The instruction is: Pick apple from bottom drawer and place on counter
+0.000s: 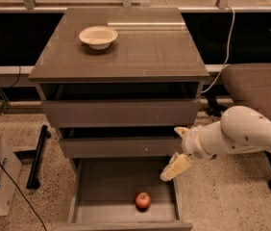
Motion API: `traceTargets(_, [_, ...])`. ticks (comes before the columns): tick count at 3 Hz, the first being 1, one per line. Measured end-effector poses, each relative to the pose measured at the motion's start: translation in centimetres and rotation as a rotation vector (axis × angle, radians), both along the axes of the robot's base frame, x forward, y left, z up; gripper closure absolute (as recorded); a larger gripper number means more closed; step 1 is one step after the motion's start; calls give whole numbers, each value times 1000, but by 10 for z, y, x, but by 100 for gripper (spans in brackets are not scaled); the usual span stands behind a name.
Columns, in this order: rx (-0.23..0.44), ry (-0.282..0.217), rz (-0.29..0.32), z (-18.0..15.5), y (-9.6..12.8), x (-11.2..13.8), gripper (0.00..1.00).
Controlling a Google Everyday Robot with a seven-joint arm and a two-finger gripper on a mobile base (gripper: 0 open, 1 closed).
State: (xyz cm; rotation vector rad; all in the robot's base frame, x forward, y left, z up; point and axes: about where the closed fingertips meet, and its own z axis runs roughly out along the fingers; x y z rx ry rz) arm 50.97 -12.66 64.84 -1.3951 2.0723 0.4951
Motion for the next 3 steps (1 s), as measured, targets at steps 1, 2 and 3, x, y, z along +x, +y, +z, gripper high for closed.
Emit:
traceTargets(1, [19, 35, 0, -23, 2, -2, 0])
traceTargets(2, [20, 35, 0, -23, 2, -2, 0])
traceTargets(3, [54, 83, 4, -43, 9, 0, 0])
